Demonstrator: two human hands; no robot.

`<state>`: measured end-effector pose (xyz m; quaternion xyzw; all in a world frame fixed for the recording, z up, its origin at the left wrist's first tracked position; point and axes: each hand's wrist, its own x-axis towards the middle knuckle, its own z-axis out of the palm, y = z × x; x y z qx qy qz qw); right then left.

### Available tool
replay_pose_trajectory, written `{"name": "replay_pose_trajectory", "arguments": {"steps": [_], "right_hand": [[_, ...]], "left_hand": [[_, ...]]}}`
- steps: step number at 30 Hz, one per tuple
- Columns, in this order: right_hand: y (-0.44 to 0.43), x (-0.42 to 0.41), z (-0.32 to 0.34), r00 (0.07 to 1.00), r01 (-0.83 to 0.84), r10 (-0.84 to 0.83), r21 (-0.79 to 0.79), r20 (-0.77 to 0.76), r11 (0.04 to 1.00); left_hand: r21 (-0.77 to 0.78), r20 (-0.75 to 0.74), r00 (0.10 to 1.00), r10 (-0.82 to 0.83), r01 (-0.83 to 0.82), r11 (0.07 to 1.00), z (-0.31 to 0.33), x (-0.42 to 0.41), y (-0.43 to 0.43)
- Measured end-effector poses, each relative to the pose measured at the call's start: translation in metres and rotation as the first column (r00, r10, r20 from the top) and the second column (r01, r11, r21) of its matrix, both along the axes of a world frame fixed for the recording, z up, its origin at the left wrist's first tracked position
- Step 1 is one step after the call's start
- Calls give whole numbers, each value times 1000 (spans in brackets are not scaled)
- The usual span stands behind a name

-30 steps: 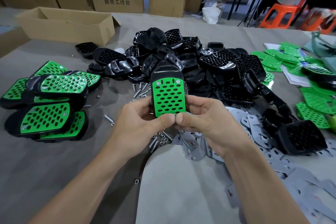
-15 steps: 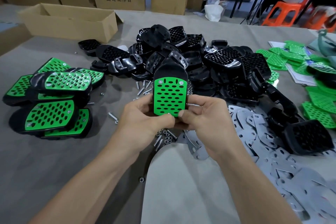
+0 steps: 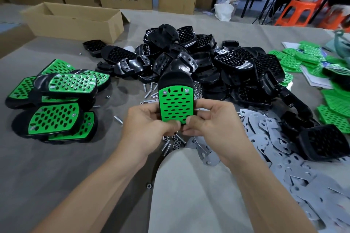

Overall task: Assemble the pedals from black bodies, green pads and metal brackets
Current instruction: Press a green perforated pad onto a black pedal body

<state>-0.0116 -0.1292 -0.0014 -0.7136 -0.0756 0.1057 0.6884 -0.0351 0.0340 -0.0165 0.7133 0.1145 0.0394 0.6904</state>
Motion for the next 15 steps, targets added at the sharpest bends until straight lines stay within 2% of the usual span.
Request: {"name": "replay_pose_trajectory", "arguments": {"steps": [3, 7, 10, 13, 15], "right_hand": [[-1, 0, 1, 999, 31, -30, 45, -31, 999], [-8, 2, 4, 997, 31, -25, 83, -76, 996], [-9, 2, 3, 994, 6, -3, 24, -113, 1000], [-8, 1, 3, 990, -41, 37, -26, -135, 999], [-10, 2, 4, 991, -50, 50, 0, -120, 999]], "left_hand": [[149, -2, 999, -45, 45, 988, 1, 0, 2], [41, 5, 987, -159, 158, 987, 8, 2, 10], [142, -20, 990, -141, 143, 980, 11, 0, 9], [148, -50, 990, -129, 136, 980, 10, -2, 7], [148, -21, 991, -132, 134, 980, 11, -4, 7]]}}
